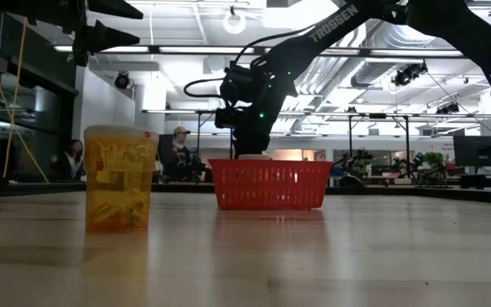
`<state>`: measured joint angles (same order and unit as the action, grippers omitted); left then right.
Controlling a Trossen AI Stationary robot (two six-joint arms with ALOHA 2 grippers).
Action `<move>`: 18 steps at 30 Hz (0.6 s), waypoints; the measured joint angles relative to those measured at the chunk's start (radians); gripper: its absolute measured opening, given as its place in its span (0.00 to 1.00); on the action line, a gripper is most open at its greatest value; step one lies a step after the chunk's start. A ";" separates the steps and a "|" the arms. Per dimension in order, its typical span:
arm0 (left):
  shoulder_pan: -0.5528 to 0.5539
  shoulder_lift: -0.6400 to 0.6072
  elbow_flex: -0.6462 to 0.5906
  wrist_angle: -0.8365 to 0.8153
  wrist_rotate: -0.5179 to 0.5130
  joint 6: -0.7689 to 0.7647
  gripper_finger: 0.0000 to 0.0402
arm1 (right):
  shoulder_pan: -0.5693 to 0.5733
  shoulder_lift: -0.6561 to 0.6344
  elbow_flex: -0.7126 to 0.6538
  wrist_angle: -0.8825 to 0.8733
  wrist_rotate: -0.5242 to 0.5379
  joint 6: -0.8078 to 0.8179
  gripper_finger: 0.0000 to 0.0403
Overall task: Pick and place pill bottles into a basket
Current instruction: Put the orange medicine bottle into the bin
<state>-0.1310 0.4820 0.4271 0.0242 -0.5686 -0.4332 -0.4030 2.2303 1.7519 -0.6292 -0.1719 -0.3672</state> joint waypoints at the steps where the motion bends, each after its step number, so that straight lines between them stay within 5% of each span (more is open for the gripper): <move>1: 0.000 0.000 0.000 0.000 0.000 0.000 0.66 | 0.000 0.000 0.000 0.000 0.000 0.000 0.48; 18: 0.000 0.000 0.000 0.000 0.000 0.000 0.66 | -0.003 0.000 0.000 0.000 0.006 0.037 0.47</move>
<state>-0.1312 0.4820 0.4271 0.0242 -0.5686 -0.4332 -0.4063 2.2299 1.7519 -0.6289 -0.1661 -0.3302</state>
